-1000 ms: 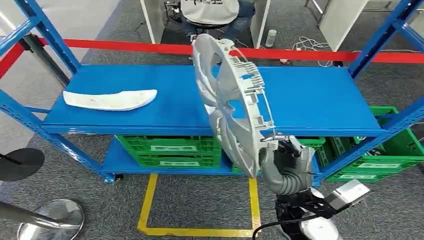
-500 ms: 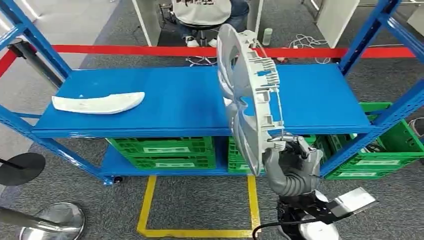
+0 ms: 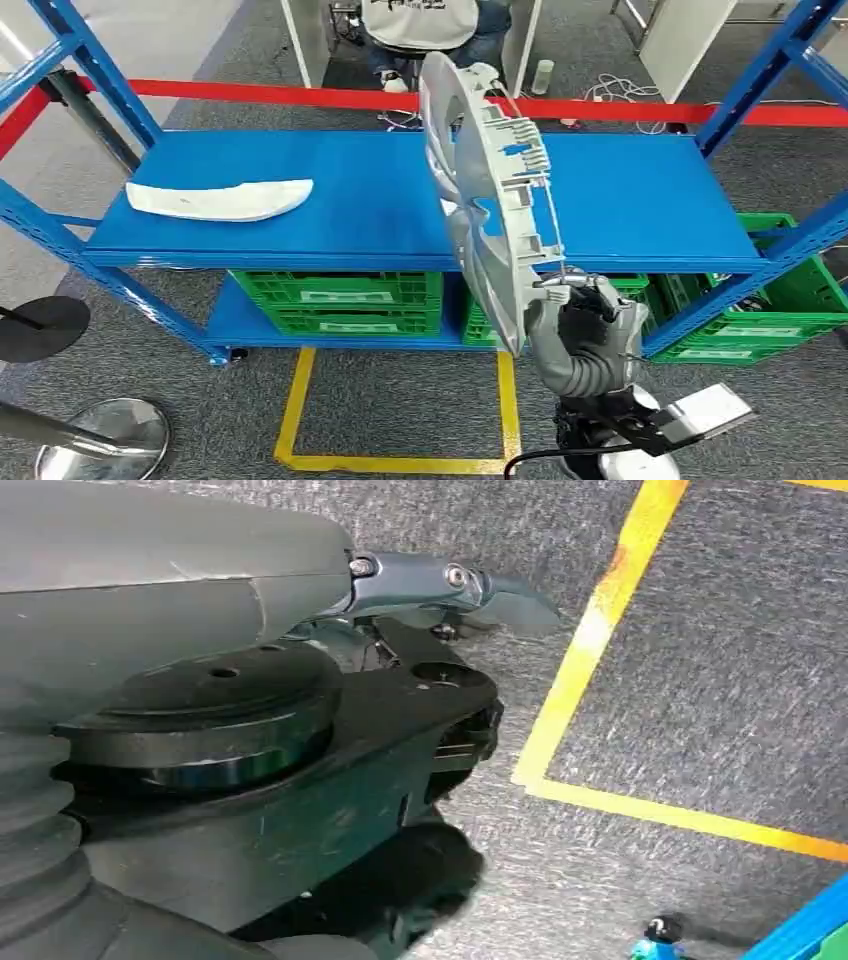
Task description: Take the parts from the cabinet and place them on the table.
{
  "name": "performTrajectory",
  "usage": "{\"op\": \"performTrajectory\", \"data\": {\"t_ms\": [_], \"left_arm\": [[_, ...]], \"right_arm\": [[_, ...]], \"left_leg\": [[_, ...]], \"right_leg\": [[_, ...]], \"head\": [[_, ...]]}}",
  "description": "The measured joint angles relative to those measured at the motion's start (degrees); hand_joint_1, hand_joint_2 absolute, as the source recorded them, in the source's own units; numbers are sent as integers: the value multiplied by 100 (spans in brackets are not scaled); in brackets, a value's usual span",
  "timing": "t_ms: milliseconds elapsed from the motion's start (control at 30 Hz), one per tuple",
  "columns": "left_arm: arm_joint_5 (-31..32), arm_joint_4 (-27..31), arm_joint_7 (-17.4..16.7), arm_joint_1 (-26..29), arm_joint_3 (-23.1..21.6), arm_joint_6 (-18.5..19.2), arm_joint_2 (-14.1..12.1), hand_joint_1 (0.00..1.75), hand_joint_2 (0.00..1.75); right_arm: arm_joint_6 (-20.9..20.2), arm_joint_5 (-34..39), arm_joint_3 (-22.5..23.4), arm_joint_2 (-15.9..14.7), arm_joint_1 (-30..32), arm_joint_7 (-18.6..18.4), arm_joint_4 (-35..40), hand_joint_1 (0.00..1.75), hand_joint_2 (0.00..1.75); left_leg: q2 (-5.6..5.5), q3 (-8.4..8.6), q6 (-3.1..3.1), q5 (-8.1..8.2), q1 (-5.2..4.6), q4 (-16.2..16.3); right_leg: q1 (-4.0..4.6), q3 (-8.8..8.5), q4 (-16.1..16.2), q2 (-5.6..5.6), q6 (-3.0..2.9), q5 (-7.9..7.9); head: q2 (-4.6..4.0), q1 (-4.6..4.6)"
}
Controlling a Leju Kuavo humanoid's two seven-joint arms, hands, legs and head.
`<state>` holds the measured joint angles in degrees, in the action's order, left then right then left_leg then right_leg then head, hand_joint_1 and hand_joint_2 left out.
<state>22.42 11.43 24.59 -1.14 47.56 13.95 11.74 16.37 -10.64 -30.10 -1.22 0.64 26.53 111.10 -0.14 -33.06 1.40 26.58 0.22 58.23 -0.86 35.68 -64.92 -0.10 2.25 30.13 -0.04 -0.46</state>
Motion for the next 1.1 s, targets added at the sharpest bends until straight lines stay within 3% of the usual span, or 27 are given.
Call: {"op": "performTrajectory", "data": {"t_ms": [33,67,100,167,200,267,333,367,400,433,467,533,567,633,700,733,767,833,867,900,933,967,1033,1067,1100], "left_arm": [[20,0,-24,-3,0,-44,2,0,175],[35,0,-59,-11,0,-99,2,0,175],[46,0,-75,-9,0,-149,2,0,175],[94,0,-105,-7,0,-201,2,0,175],[98,0,-107,-8,0,-210,2,0,175],[109,0,-112,-13,0,-217,5,0,175],[114,0,-114,-12,0,-234,2,0,175],[124,0,-114,-11,0,-247,2,0,175],[138,0,-114,-11,-2,-258,5,0,175],[147,0,-121,-12,-2,-260,7,0,175],[153,0,-123,-15,-2,-260,9,0,175],[160,0,-123,-29,-2,-258,15,0,175],[160,2,-123,-48,-2,-258,11,0,175],[162,2,-125,-53,-2,-258,31,0,175],[166,2,-125,-23,-2,-258,31,0,175],[177,2,-125,-23,0,-260,40,0,175],[184,2,-125,-32,0,-260,42,0,175],[206,2,-125,-42,-2,-260,55,0,175],[210,2,-125,-41,-2,-260,57,0,175],[210,2,-125,-38,-2,-267,57,0,175],[212,2,-125,-38,-2,-280,57,0,175],[214,2,-125,-39,-2,-287,59,0,175],[225,2,-125,-39,-2,-289,68,0,175],[227,2,-125,-40,-2,-289,68,0,175],[227,4,-125,-42,-2,-289,77,0,175]], "right_arm": [[13,-13,-7,0,-21,0,0,175,175],[33,-22,-15,-2,-47,-4,0,175,175],[53,-29,-24,-2,-54,-4,4,175,175],[88,-37,-28,-7,-26,-13,7,175,175],[103,-35,-28,-7,-22,-26,4,175,175],[109,-37,-22,-9,-27,-35,4,175,175],[118,-57,-24,-9,-31,-35,5,175,175],[142,-63,-24,-9,-31,-37,4,175,175],[171,-70,-26,-9,-28,-46,4,175,175],[186,-75,-24,-9,-24,-57,4,175,175],[199,-83,-24,-9,-24,-63,4,175,175],[201,-94,-26,-9,-24,-63,13,175,175],[201,-105,-26,-9,-20,-63,20,175,175],[203,-112,-28,-11,-29,-66,17,175,175],[206,-116,-33,-11,-28,-66,20,175,175],[223,-116,-33,-15,-28,-68,17,175,175],[234,-116,-33,-18,-27,-68,20,175,175],[245,-118,-44,-26,-22,-72,20,175,175],[249,-118,-46,-33,-22,-72,17,175,175],[256,-118,-48,-39,-19,-74,17,175,175],[262,-118,-50,-50,-7,-77,17,175,175],[265,-118,-52,-50,4,-79,17,175,175],[284,-120,-57,-52,15,-90,17,175,175],[286,-120,-57,-52,8,-94,20,175,175],[286,-123,-59,-52,17,-101,26,175,175]], "left_leg": [[-4,-12,-32,20,-6,28],[-9,-61,-70,41,-61,125],[-10,-101,-92,13,-55,128],[-5,-111,-142,-20,-45,131],[-10,-119,-157,-8,-42,137],[1,-204,-234,345,-29,412],[1,-508,-280,886,-13,1312],[1,-610,-283,1044,-13,1668],[1,-611,-273,1072,-13,1800],[1,-486,-249,973,-15,1665],[0,-261,-211,802,-19,1316],[-2,396,-78,437,-64,264],[1,534,-20,537,-84,-22],[-2,466,-37,445,-116,-24],[-2,441,3,336,-128,-71],[34,427,21,237,-75,-141],[41,363,58,184,-80,-145],[45,216,87,77,-79,-144],[53,140,88,23,-81,-142],[59,57,81,-36,-80,-133],[63,-20,72,-95,-78,-130],[63,-86,57,-140,-73,-128],[58,-206,-2,-217,-54,-83],[54,-251,-34,-240,-68,-39],[49,-302,-58,-261,-86,14]], "right_leg": [[-13,-200,398,-4,1,-139],[7,-330,552,11,-17,-97],[0,-278,529,20,-85,-82],[21,-251,512,37,-120,-103],[-5,-247,526,23,-167,-133],[-20,-212,543,1,-240,-176],[-7,-138,541,-8,-302,-223],[2,-100,539,-13,-311,-250],[12,-59,538,-12,-315,-285],[26,-15,538,-11,-314,-321],[39,24,538,-4,-313,-357],[66,77,542,7,-295,-428],[74,96,542,-3,-266,-459],[51,124,550,-30,-189,-530],[39,119,602,-30,-112,-627],[31,156,556,-21,-94,-539],[32,260,450,-7,-71,-299],[19,469,-328,-1,-27,368],[18,556,-726,-2,-3,575],[17,578,-998,-3,16,627],[9,482,-1019,-3,29,518],[-1,289,-837,-4,41,324],[-28,-414,94,-13,66,-5],[-40,-691,566,-16,87,166],[-4,-894,797,27,43,217]], "head": [[0,5],[0,11],[0,-15],[0,-11],[0,-4],[0,-33],[0,-35],[0,-35],[0,-35],[0,-37],[0,-33],[0,-33],[0,-22],[0,-31],[0,-30],[0,-28],[0,-22],[0,-4],[0,-11],[0,4],[0,-2],[0,5],[0,4],[0,5],[0,2]]}}
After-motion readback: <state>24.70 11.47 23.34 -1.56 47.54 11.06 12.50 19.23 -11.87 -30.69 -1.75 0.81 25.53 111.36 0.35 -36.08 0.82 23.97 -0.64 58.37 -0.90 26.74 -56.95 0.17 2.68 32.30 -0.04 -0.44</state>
